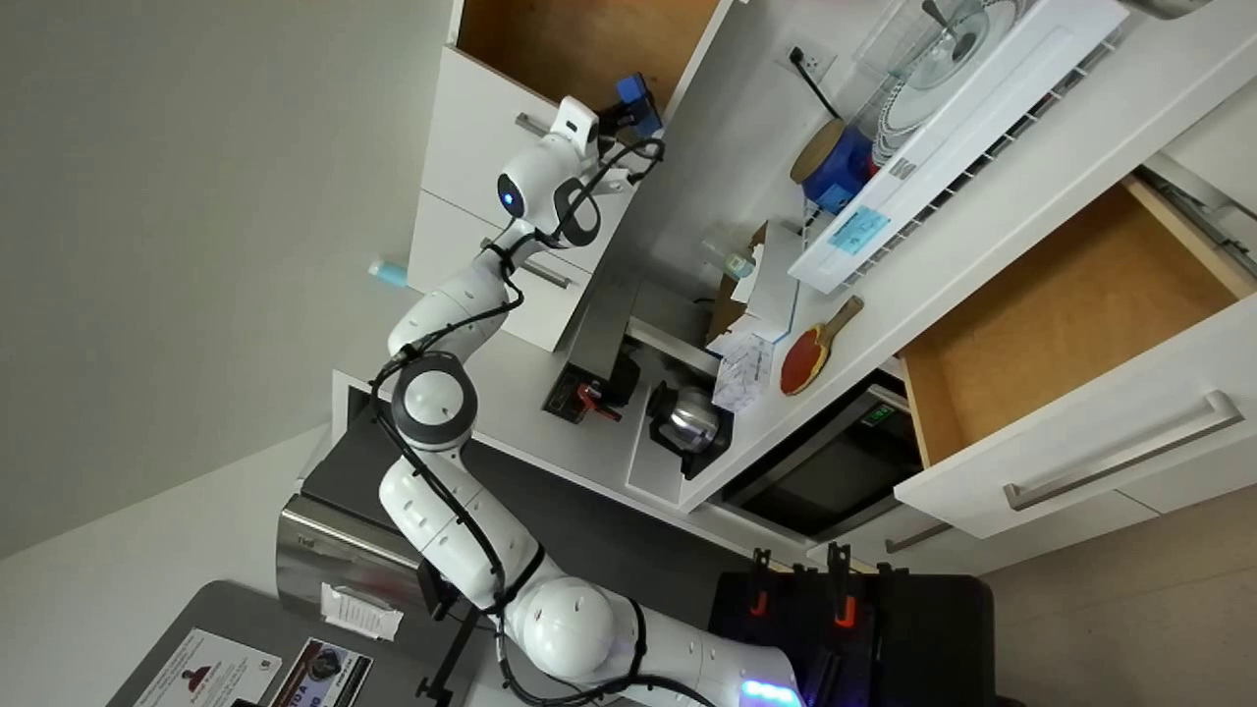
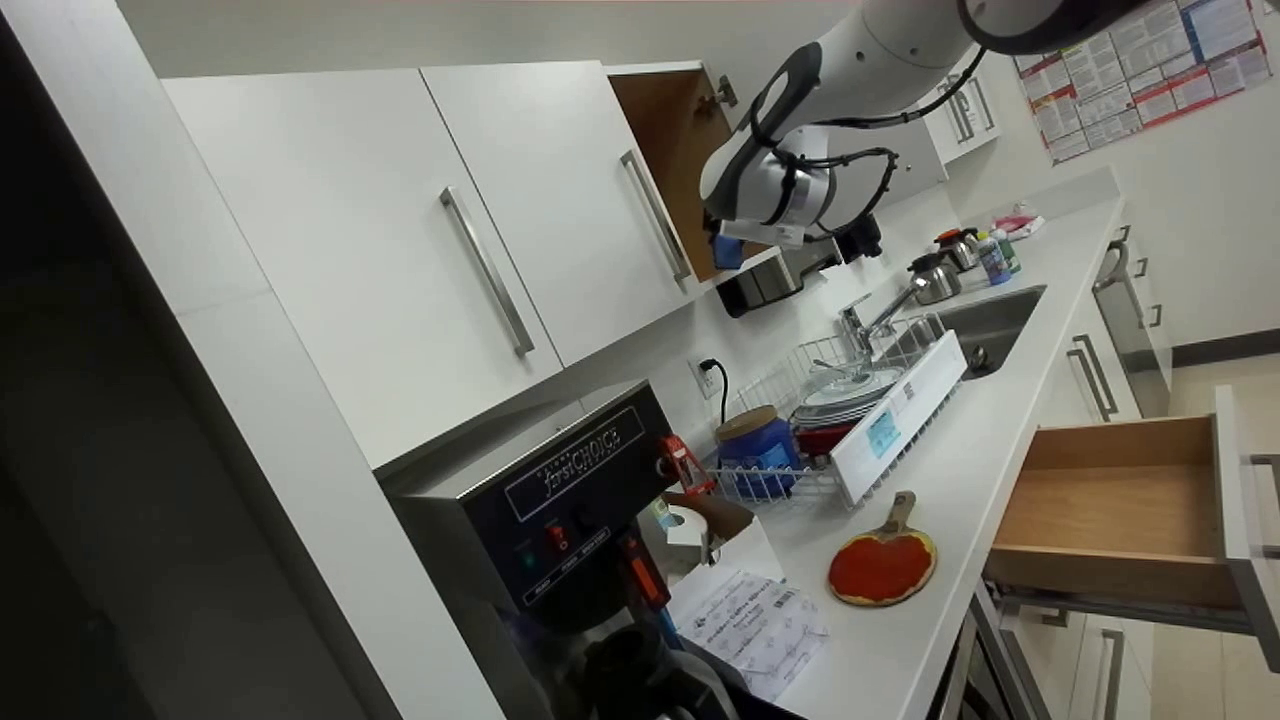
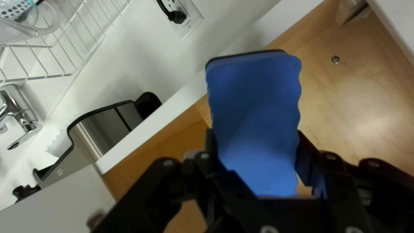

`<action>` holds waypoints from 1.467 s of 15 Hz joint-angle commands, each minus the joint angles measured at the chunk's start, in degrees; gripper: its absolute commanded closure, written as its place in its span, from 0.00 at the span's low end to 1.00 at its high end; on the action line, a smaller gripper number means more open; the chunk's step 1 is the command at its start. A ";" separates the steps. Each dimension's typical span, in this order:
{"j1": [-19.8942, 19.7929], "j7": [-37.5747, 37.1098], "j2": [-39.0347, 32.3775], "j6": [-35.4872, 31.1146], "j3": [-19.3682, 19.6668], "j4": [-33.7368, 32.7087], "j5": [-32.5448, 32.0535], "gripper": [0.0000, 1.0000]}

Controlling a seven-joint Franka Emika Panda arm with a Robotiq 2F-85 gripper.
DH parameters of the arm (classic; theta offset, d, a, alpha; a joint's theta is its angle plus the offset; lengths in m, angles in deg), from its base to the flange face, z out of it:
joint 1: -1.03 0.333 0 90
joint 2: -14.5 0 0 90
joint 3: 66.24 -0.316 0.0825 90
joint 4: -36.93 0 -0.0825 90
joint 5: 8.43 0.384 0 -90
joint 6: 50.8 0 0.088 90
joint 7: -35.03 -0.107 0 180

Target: Remove the blue object from the drawer, put it on the bottom shelf of the open cabinet, and then close the cabinet

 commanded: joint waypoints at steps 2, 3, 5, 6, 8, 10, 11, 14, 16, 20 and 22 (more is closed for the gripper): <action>-0.61 -0.85 -7.46 -3.67 -2.13 -11.41 0.97 0.68; -0.63 -0.95 -8.95 -4.40 -2.32 -13.59 0.76 0.68; -0.32 -1.58 -12.03 -5.14 -2.09 -17.84 0.45 0.68; -0.01 -1.99 -13.31 -5.14 -1.64 -19.47 0.32 0.68; -0.45 -6.62 -15.50 -4.51 -1.63 -21.83 -4.03 0.68; -0.53 -9.40 -17.25 -4.12 -1.28 -23.93 -6.61 0.16; -0.61 -10.67 -17.99 -3.97 -1.15 -24.98 -7.62 0.10; 0.57 -12.16 -19.03 -3.10 1.41 -27.28 -6.94 0.00; 1.80 -13.83 -17.83 -1.85 5.18 -26.53 -6.91 0.00; 3.52 -15.30 -13.06 4.47 13.34 -22.96 -8.32 0.00; 3.31 -13.74 -9.86 10.30 15.48 -21.38 -9.38 0.00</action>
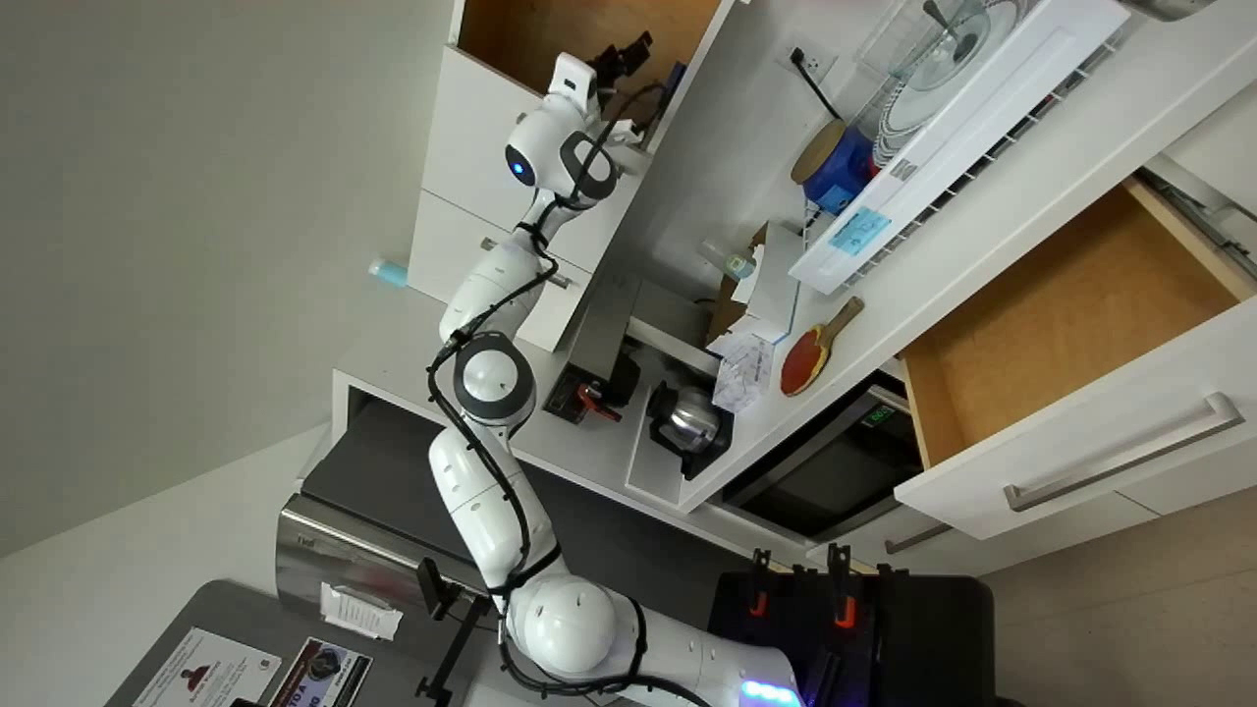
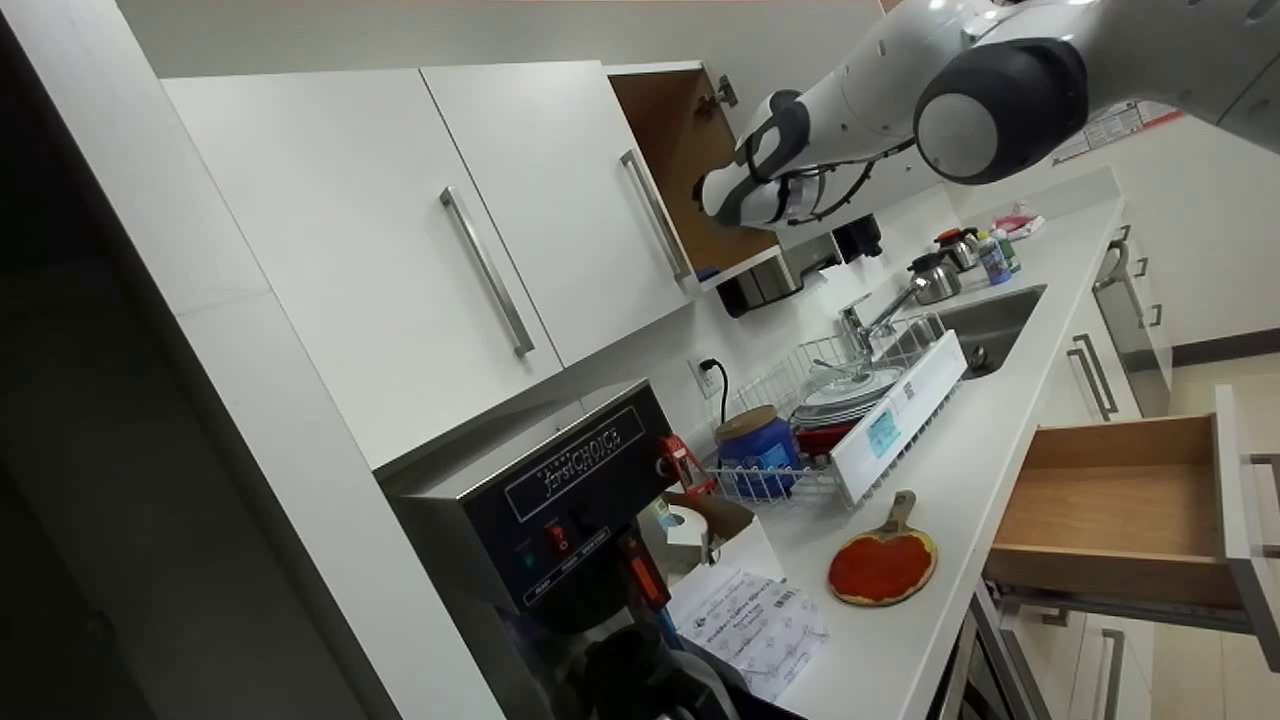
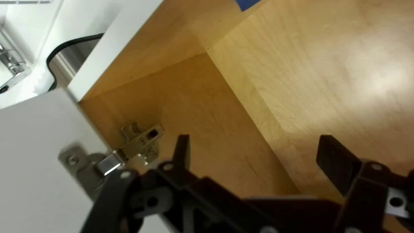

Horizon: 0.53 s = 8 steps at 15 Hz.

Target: Remove the blue object from the drawer, put it on the bottom shelf of the open cabinet, and then close the cabinet

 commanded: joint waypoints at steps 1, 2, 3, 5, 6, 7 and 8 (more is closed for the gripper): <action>0.62 0.25 7.18 10.23 4.17 4.13 -2.45 0.00; 0.27 1.41 9.33 13.93 4.45 5.11 -2.90 0.00; 0.17 2.21 11.07 17.10 5.04 5.85 -3.37 0.00; 0.28 3.14 14.39 23.63 6.50 7.34 -5.14 0.00; 0.20 3.77 16.16 27.17 6.94 8.40 -5.90 0.00; 0.18 3.99 17.58 30.37 7.41 9.18 -6.82 0.00; 0.08 4.83 19.24 34.11 7.67 10.32 -7.59 0.00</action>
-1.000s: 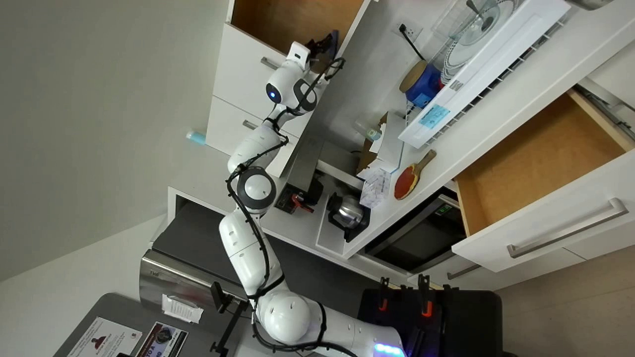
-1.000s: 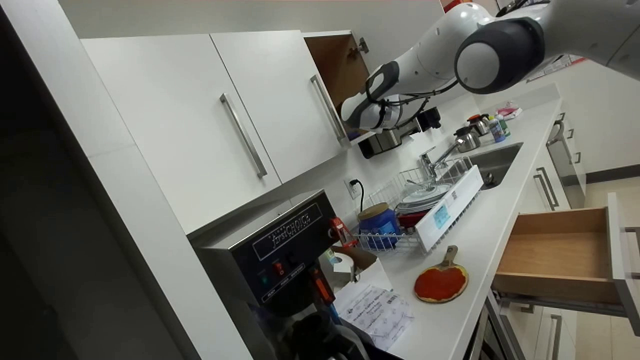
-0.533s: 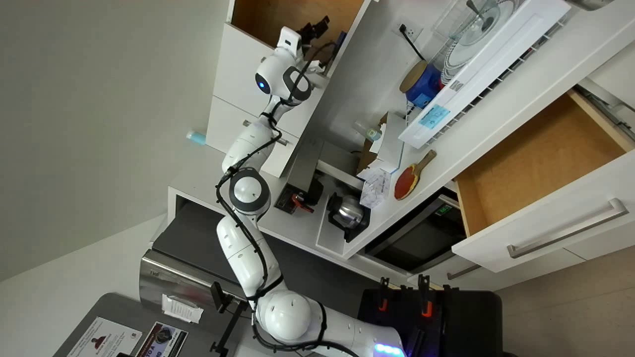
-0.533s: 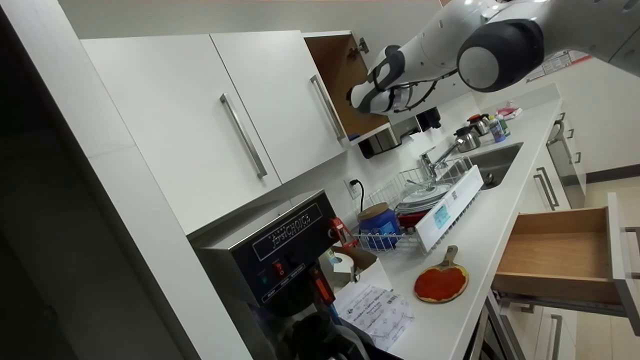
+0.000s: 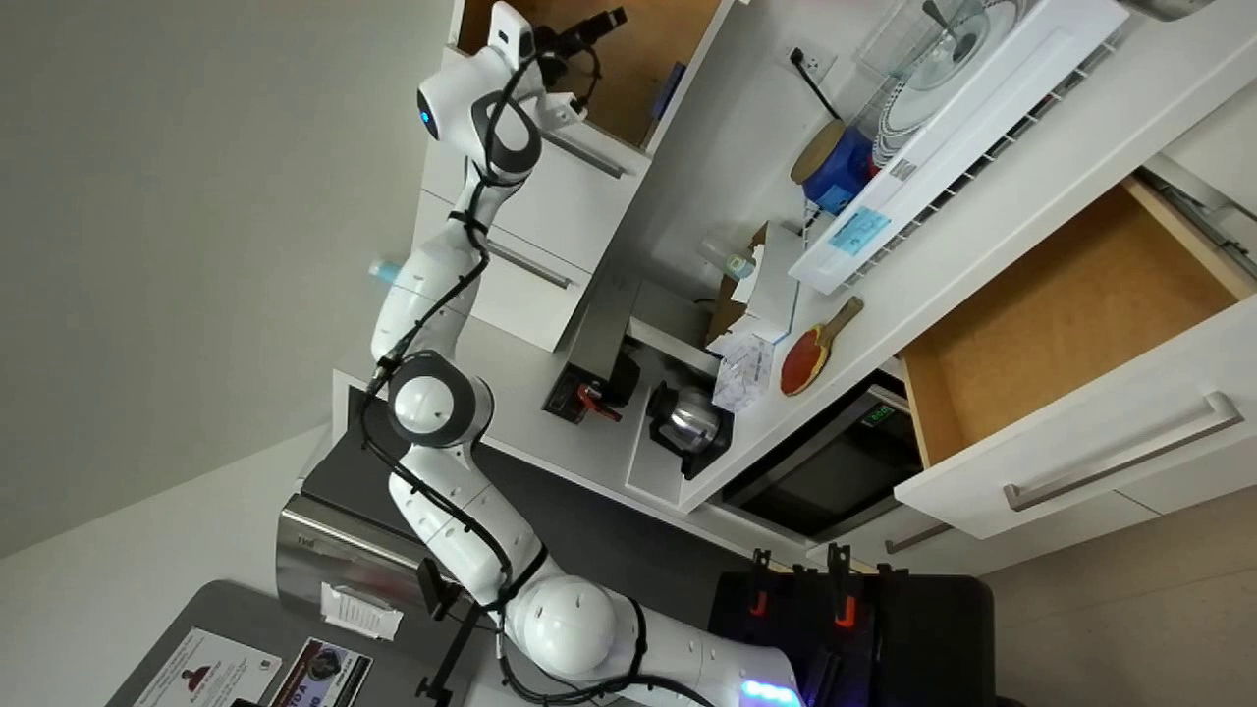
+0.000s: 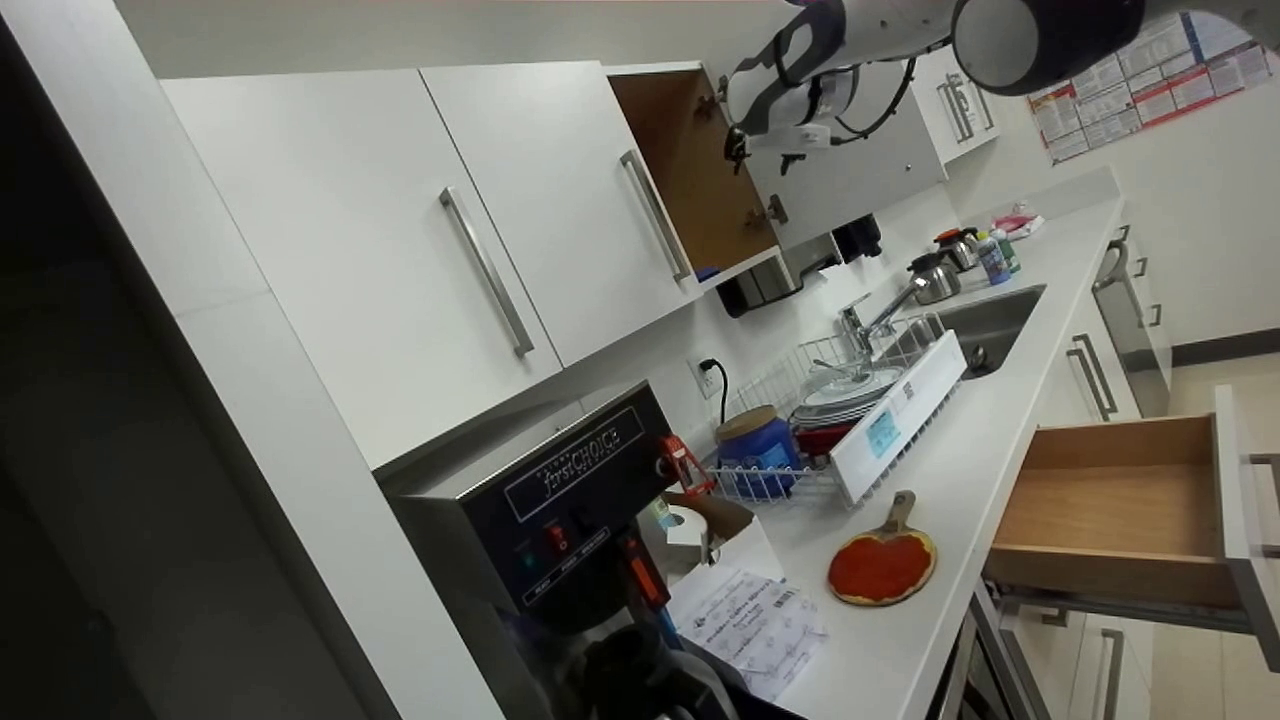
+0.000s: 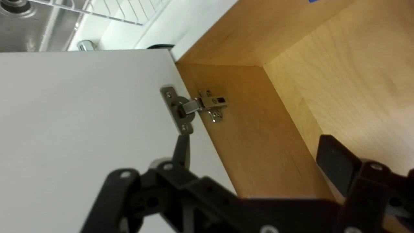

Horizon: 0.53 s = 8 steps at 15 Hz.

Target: Remove the blue object from the drawer, put it on the bottom shelf of the open cabinet, and then close the cabinet

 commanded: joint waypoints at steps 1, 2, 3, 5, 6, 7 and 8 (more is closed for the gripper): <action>0.52 3.22 8.23 11.31 0.91 7.66 -2.97 0.00; 0.47 3.88 9.52 14.77 1.29 8.60 -3.87 0.00; 0.35 4.59 10.87 18.06 1.67 9.87 -4.81 0.00; 0.04 4.73 12.83 22.90 2.82 11.90 -7.00 0.00; -0.02 3.91 13.52 24.05 3.55 12.89 -8.39 0.00; -0.35 3.25 14.23 24.68 4.20 13.95 -8.91 0.00; -0.61 2.47 14.74 24.82 4.90 14.83 -9.45 0.00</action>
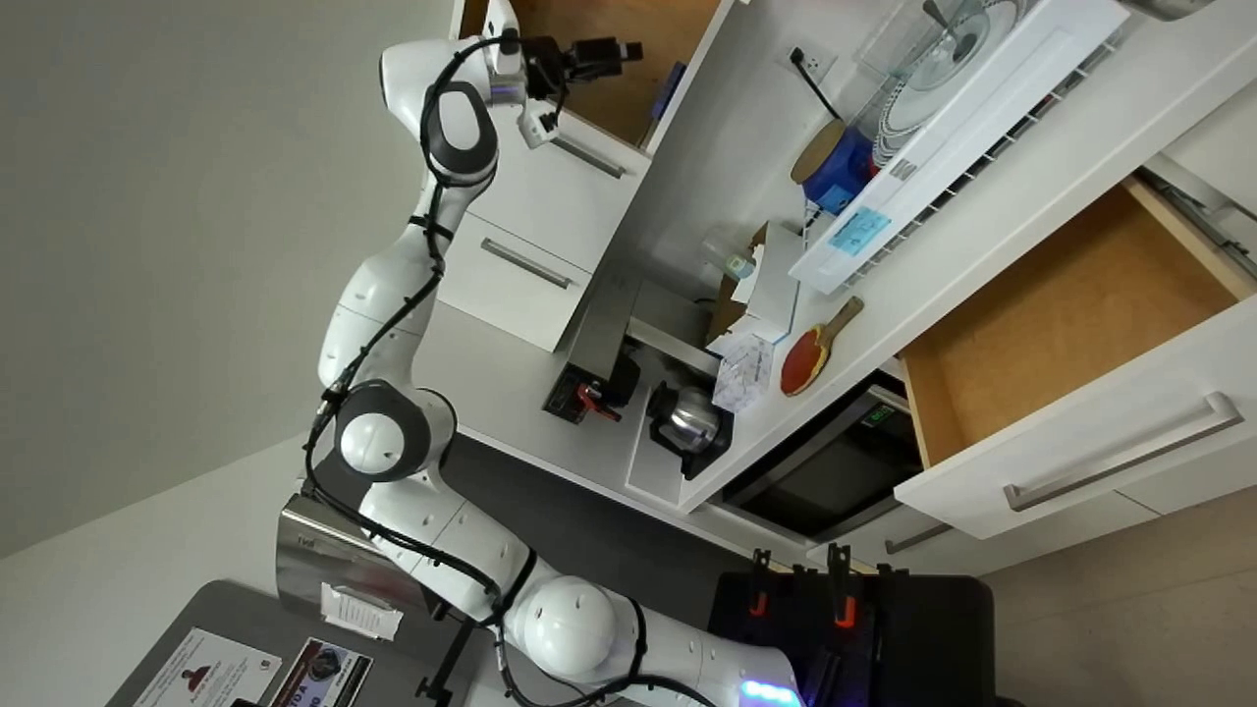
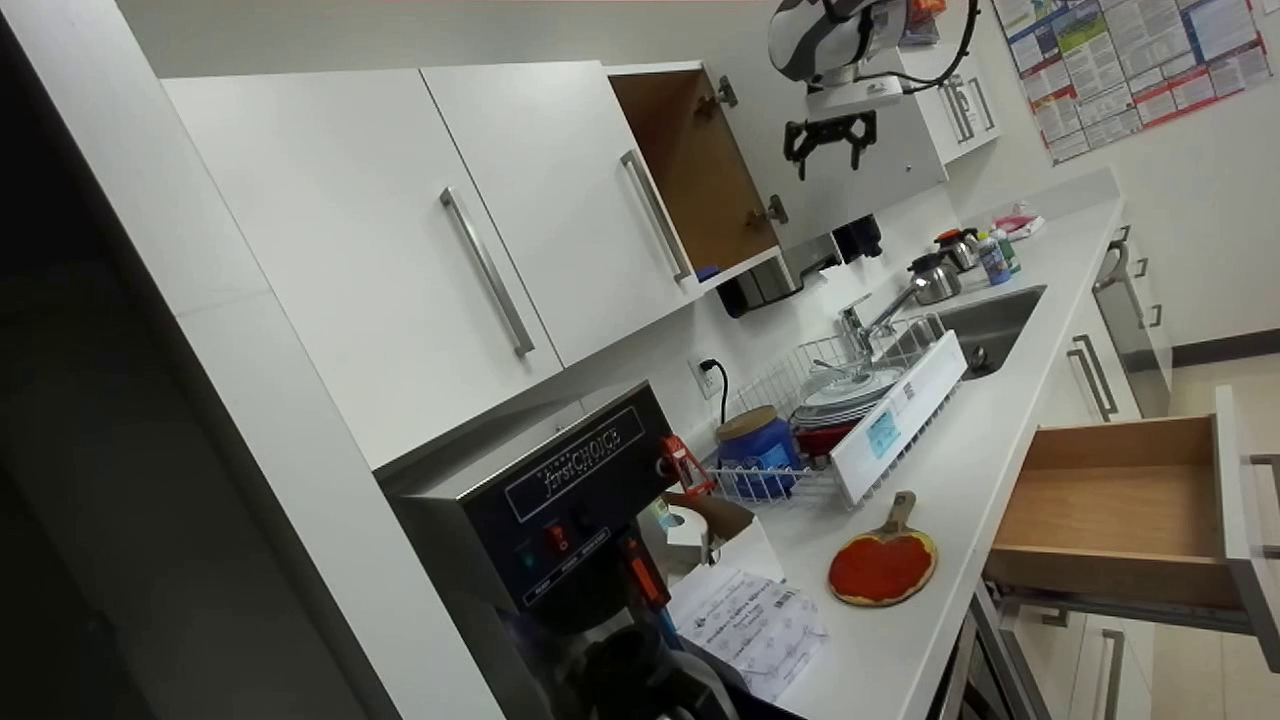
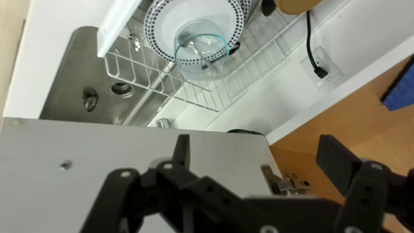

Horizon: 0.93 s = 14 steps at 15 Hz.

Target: Remove the blue object from the drawer, put it on the bottom shelf of the open cabinet, and then close the cabinet

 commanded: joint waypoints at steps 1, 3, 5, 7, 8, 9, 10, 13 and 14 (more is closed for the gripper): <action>-0.39 -1.89 4.29 1.47 2.19 5.95 -2.79 0.00; -1.08 -2.47 5.19 1.59 3.70 7.55 -3.15 0.00; -1.62 -1.56 5.99 2.25 4.79 8.63 -3.18 0.00; -2.12 -0.44 3.60 1.01 4.92 6.63 -1.74 0.00; -7.50 -0.86 4.15 1.63 -0.54 6.53 -2.74 0.00; -7.50 -0.83 4.52 1.84 -0.47 6.83 -2.68 0.00; -7.45 -0.81 4.75 2.01 -0.49 6.96 -2.64 0.00; -8.43 -1.74 4.01 3.72 -1.03 5.34 -2.36 0.00; -9.90 -2.59 3.35 4.59 -1.69 4.05 -4.28 0.00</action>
